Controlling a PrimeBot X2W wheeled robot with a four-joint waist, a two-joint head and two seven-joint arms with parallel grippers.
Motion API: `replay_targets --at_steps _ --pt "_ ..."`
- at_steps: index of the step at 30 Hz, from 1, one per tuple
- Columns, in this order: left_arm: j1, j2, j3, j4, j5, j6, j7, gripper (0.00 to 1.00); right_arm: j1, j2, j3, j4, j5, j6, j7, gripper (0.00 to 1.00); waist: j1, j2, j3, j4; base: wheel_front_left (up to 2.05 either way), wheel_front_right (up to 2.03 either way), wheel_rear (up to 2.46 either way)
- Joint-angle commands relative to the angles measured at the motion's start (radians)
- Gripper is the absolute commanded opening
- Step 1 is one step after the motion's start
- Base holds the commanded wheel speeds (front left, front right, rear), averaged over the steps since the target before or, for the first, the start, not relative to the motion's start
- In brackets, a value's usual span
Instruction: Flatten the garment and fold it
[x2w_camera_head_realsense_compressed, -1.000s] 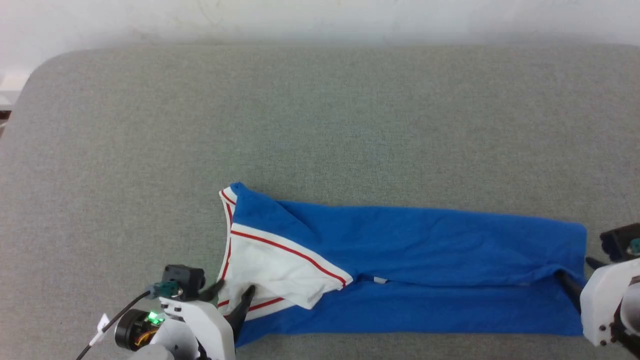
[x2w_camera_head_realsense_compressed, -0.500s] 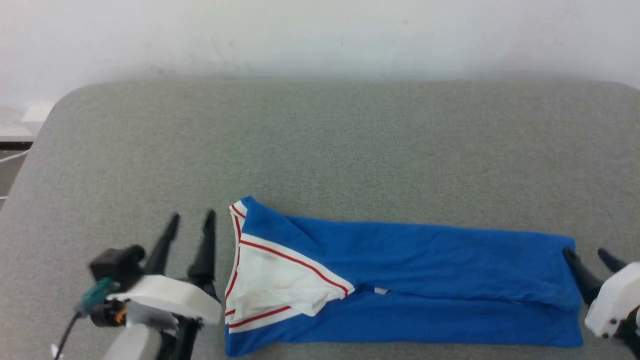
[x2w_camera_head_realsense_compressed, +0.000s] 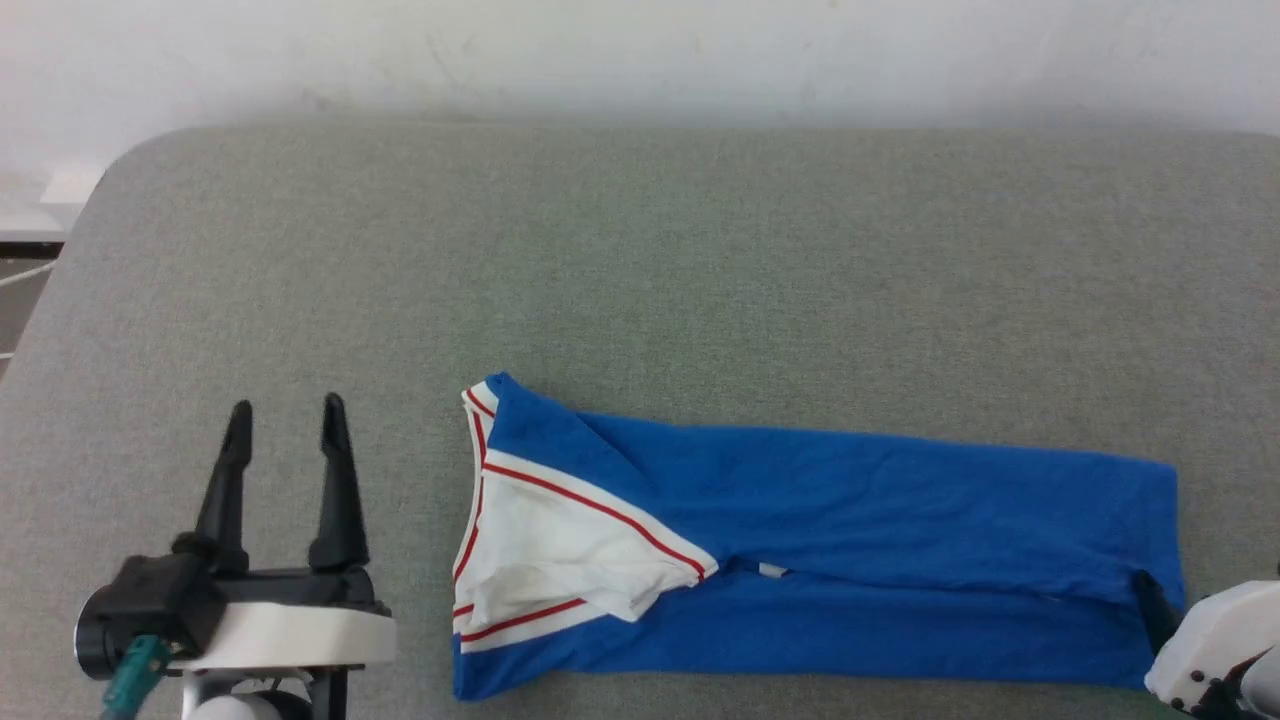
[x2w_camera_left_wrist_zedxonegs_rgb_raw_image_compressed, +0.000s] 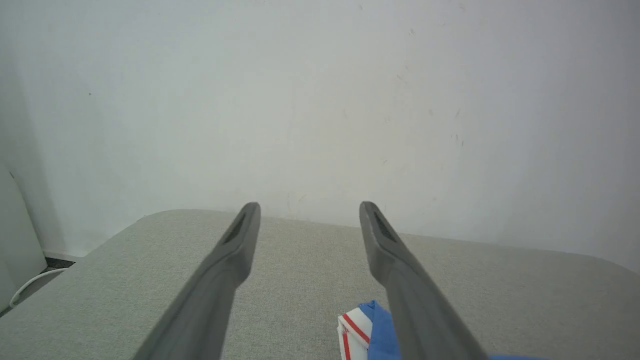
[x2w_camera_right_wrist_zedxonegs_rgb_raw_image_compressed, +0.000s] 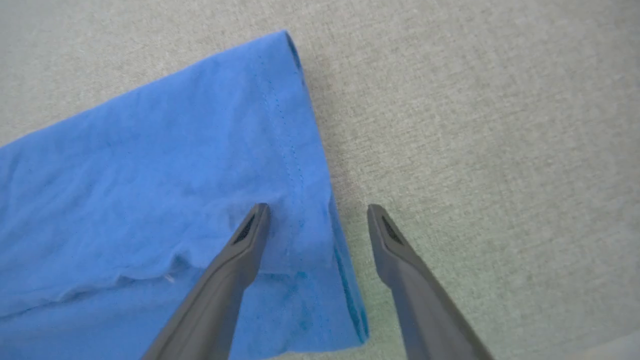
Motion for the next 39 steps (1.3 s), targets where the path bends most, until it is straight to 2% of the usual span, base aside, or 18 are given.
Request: replay_targets --at_steps 1,5,11,12,13,19,22,29,34,39 --pt "0.016 -0.011 -0.004 -0.010 0.059 -0.017 -0.005 1.00 -0.027 0.007 -0.027 0.021 -0.015 -0.001 0.000 1.00 -0.0001 -0.0001 0.024 0.014 0.00 0.00 0.00" --pt "0.027 -0.018 -0.017 -0.007 0.139 -0.030 -0.005 1.00 -0.045 0.014 -0.033 0.075 -0.011 -0.001 0.006 1.00 -0.0001 -0.0001 0.045 0.027 0.00 0.00 0.00" --pt "0.019 -0.029 -0.020 0.013 0.148 -0.036 -0.005 1.00 -0.025 0.015 0.072 0.139 0.072 -0.001 0.045 1.00 -0.0001 -0.0001 0.069 0.040 0.00 0.00 0.00" --pt "0.017 -0.030 -0.020 0.016 0.148 -0.038 -0.005 1.00 -0.021 0.016 0.083 0.143 0.079 -0.001 0.048 0.25 -0.0001 -0.0001 0.071 0.041 0.00 0.00 0.00" --pt "0.015 -0.030 -0.020 0.018 0.148 -0.039 -0.005 1.00 -0.018 0.016 0.092 0.145 0.082 -0.001 0.047 0.00 -0.0001 -0.0001 0.073 0.042 0.00 0.00 0.00" --pt "0.003 -0.033 -0.020 0.036 0.145 -0.045 -0.005 1.00 -0.013 0.008 0.117 0.124 0.067 -0.001 0.017 0.00 -0.0001 -0.0001 0.068 0.042 0.00 0.00 0.00" --pt "0.006 -0.033 -0.019 0.046 0.143 -0.049 -0.005 1.00 -0.017 -0.017 0.104 0.102 0.043 -0.001 -0.009 0.00 -0.0001 -0.0001 0.051 0.038 0.00 0.00 0.00" --pt "0.012 -0.034 -0.017 0.052 0.123 -0.055 -0.005 1.00 -0.056 -0.115 0.014 0.064 -0.026 -0.001 -0.090 0.00 -0.0001 -0.0001 0.026 0.031 0.00 0.00 0.00" --pt "0.017 -0.034 -0.024 0.054 0.103 -0.052 -0.005 1.00 -0.075 -0.153 -0.070 0.084 -0.100 -0.001 -0.091 0.00 -0.0001 -0.0001 0.016 0.030 0.00 0.00 0.00" --pt "0.027 -0.034 -0.033 0.063 0.089 -0.049 -0.005 1.00 -0.062 -0.163 -0.066 0.086 -0.098 -0.001 -0.080 0.00 -0.0001 -0.0001 -0.003 0.031 0.00 0.00 0.00"
